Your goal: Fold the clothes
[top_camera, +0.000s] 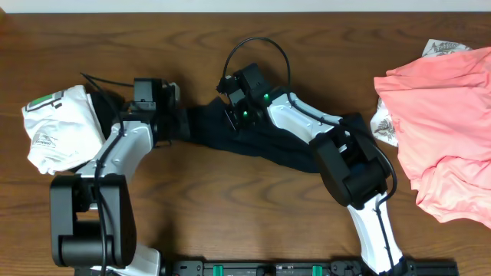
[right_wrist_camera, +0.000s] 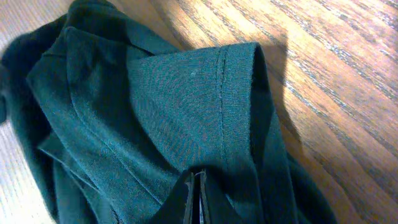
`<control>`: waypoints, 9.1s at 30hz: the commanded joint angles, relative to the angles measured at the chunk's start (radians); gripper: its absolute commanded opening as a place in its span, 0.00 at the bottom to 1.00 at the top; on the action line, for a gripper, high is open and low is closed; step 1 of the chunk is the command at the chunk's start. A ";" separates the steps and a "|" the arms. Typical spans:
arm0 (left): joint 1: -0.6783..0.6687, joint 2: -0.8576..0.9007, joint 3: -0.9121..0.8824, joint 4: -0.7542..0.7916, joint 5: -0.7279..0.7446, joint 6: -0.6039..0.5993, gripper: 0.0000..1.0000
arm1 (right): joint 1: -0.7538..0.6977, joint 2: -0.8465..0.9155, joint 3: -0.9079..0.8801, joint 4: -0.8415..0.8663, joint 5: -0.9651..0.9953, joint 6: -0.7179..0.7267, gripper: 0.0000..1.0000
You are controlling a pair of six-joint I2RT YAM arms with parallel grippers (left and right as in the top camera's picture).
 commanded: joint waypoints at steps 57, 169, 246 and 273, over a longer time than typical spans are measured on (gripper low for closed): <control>0.002 0.212 -0.143 0.011 -0.047 0.007 0.25 | -0.053 0.058 -0.023 0.049 0.027 0.039 0.35; 0.059 0.068 -0.077 0.183 0.000 -0.106 0.06 | -0.382 -0.399 -0.223 -0.749 0.297 0.092 0.36; -0.291 -0.240 -0.076 0.252 -0.243 -0.400 0.06 | -0.483 -0.489 -0.213 -0.742 0.248 0.083 0.32; -0.349 -0.145 -0.077 0.367 -0.261 -0.462 0.06 | -0.459 -0.489 -0.213 -0.731 0.237 0.072 0.33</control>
